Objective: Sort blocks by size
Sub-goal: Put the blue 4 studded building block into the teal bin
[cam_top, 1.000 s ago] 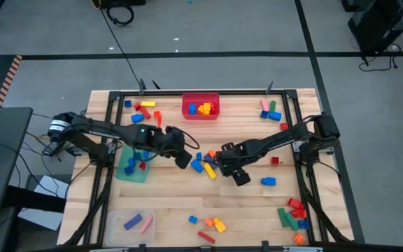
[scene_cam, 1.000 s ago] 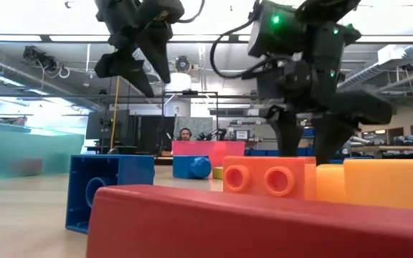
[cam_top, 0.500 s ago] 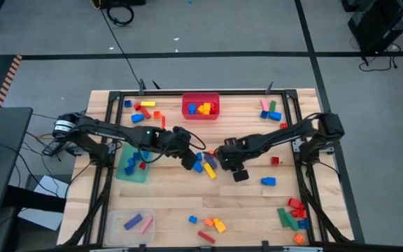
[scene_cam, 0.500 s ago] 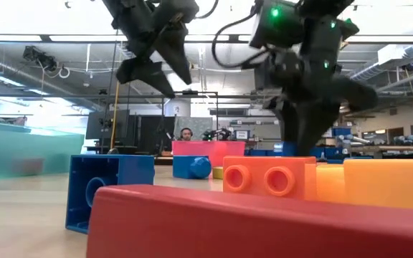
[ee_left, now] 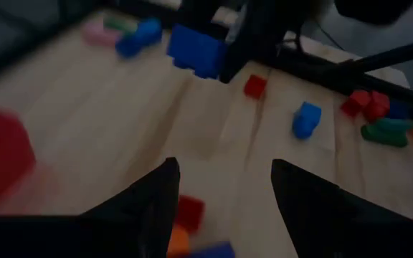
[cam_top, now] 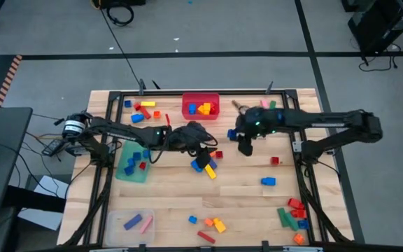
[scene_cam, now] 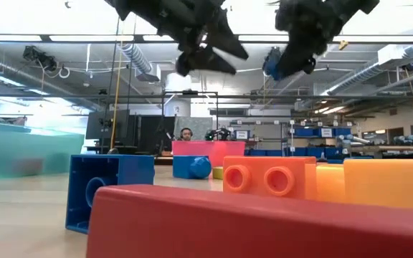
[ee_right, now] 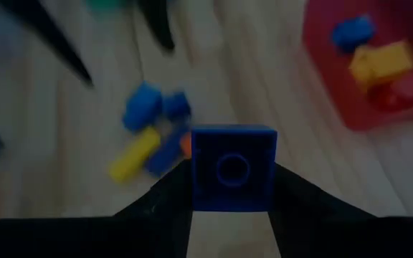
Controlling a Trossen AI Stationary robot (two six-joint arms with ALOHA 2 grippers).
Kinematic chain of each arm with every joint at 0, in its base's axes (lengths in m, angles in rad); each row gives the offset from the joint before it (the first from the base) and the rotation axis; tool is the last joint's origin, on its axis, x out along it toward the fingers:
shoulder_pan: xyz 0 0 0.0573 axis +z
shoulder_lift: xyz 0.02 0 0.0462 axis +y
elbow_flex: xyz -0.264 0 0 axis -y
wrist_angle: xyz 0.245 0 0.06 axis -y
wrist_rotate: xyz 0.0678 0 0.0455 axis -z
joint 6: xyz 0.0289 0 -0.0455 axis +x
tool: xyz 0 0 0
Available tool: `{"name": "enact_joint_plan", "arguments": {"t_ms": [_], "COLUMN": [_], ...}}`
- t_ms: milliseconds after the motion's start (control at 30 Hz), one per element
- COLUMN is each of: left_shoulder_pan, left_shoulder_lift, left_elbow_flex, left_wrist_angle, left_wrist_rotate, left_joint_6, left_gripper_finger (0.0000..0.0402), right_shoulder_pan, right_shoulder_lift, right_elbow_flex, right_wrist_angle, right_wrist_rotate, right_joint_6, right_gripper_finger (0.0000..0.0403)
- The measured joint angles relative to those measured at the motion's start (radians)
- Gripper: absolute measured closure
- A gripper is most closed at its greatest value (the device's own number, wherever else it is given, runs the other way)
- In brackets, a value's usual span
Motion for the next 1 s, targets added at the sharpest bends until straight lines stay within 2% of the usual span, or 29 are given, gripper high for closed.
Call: {"name": "enact_joint_plan", "arguments": {"t_ms": [233, 433, 700, 1000], "left_shoulder_pan": [0.008, 0.006, 0.006, 0.006], "left_shoulder_lift": [-0.001, -0.002, -0.002, -0.002], "left_elbow_flex": [0.046, 0.118, 0.151, 0.152], "left_wrist_angle": [0.064, 0.052, 0.067, 0.153], "left_wrist_rotate": [-0.001, -0.141, -0.230, -0.228], "left_joint_6": [0.338, 0.644, 0.817, 0.940], "left_gripper_finger": [0.0150, 0.0117, 0.0108, 0.0108], "right_shoulder_pan": [-0.038, -0.046, -0.077, -0.106], "right_shoulder_lift": [-0.073, -0.041, -0.042, -0.039], "right_elbow_flex": [-0.062, -0.070, -0.070, -0.070], "right_wrist_angle": [0.290, 0.453, 0.552, 0.577], "right_wrist_rotate": [-0.128, -0.177, -0.191, -0.173], "right_joint_6": [0.185, 0.260, 0.357, 0.421], "right_gripper_finger": [0.0250, 0.0250, 0.0250, 0.0250]}}
